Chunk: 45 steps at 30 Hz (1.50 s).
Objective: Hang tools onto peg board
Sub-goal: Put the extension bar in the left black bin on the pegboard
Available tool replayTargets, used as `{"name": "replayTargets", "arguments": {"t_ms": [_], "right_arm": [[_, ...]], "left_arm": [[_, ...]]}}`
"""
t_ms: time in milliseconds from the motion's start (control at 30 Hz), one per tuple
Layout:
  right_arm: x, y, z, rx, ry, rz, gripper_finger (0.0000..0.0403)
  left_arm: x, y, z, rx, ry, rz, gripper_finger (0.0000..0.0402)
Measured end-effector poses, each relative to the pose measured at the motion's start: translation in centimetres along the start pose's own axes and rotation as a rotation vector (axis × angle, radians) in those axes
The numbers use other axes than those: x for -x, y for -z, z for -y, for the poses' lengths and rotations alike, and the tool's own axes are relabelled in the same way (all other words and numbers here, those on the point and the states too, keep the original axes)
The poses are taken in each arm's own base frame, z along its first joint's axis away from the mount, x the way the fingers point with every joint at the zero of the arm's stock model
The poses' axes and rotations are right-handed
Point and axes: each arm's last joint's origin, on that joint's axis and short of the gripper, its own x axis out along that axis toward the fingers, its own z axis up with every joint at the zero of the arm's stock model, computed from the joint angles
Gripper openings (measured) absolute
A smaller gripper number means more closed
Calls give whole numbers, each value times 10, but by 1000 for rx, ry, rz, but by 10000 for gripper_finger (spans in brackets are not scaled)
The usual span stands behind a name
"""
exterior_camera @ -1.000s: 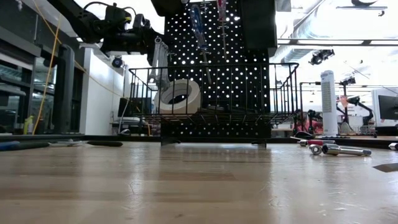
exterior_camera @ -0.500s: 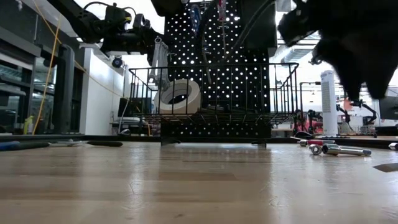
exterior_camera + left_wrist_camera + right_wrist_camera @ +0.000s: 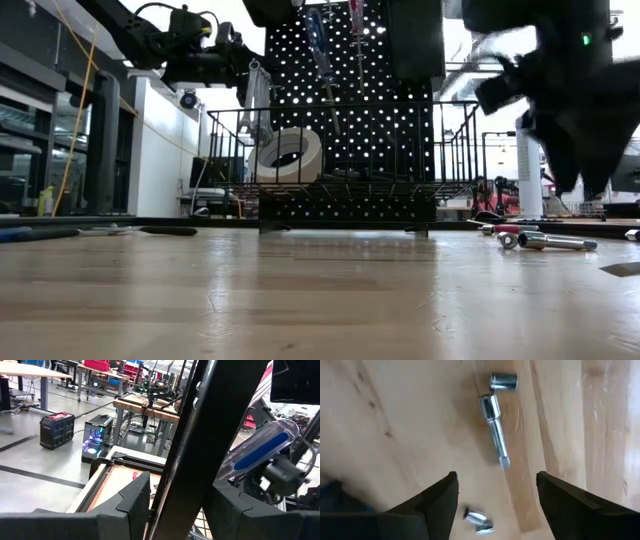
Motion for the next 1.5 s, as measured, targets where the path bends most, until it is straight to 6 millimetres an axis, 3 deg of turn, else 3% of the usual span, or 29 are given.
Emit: {"name": "replayTargets", "arguments": {"t_ms": [167, 333, 633, 900, 1133, 1367, 1500], "right_arm": [[-24, -7, 12, 73, -74, 27, 254], [-32, -17, 20, 85, -100, 128, 242], [-53, -10, 28, 57, -111, 130, 196], [-54, -15, 20, 71, -133, 198, 179], [-56, -10, 15, -49, -150, 129, 36], [-51, -11, 14, -133, -151, 83, 34], [-30, -17, 6, -131, -161, 83, 34]], "left_arm": [[0, 0, 0, 0, -5, 1, 157], [0, 0, -1, -1, -20, 5, 157], [0, -1, -2, -2, -53, 12, 157], [0, -1, -2, -2, -67, 15, 157], [0, -1, -2, -1, -68, 15, 157], [0, -1, -2, -3, -67, 16, 157], [0, -1, -2, -4, -66, 17, 157]]}}
